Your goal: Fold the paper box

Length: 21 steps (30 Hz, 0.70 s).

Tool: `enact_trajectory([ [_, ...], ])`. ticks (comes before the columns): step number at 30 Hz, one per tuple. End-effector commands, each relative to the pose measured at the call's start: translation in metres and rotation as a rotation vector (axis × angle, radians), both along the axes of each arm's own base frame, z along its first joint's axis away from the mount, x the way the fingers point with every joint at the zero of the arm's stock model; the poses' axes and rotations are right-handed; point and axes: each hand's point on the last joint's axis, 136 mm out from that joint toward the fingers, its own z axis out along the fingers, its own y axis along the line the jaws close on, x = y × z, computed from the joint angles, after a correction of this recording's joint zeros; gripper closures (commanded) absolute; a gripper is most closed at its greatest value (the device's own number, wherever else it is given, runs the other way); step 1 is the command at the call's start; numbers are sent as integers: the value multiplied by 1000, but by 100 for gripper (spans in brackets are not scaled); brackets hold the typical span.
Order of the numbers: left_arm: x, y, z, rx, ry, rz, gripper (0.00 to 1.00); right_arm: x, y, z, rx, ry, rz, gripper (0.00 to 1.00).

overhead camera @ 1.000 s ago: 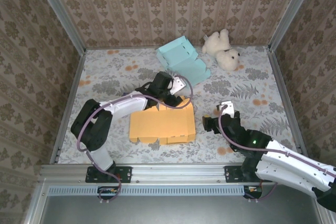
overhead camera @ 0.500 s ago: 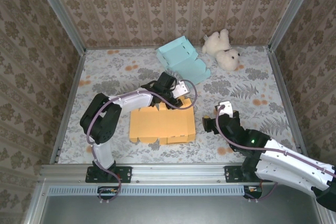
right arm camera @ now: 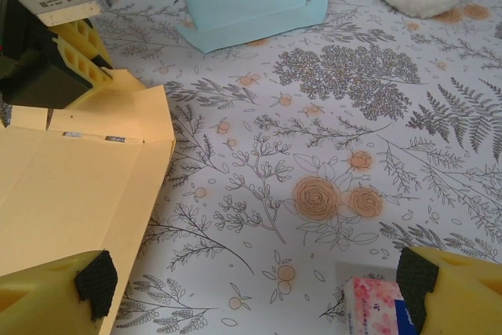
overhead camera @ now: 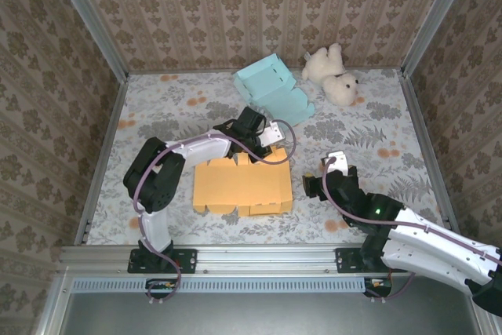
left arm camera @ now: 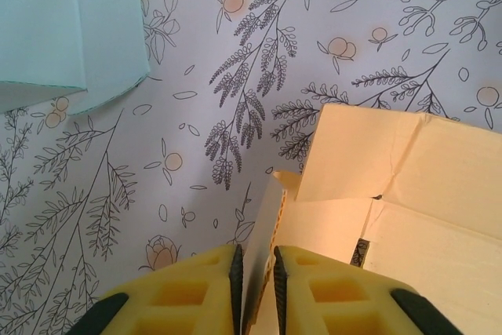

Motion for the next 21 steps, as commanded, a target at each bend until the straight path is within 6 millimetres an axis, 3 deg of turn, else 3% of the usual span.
enact_trajectory([
  [1, -2, -2, 1, -11, 19, -23, 82, -1, -6, -2, -26, -5, -12, 5],
  [14, -2, -5, -9, 16, 49, -35, 86, -1, -6, -1, -24, -6, -11, 5],
  [21, -1, -3, -8, 22, 31, -34, 100, -1, -6, -2, -26, -5, -10, 5],
])
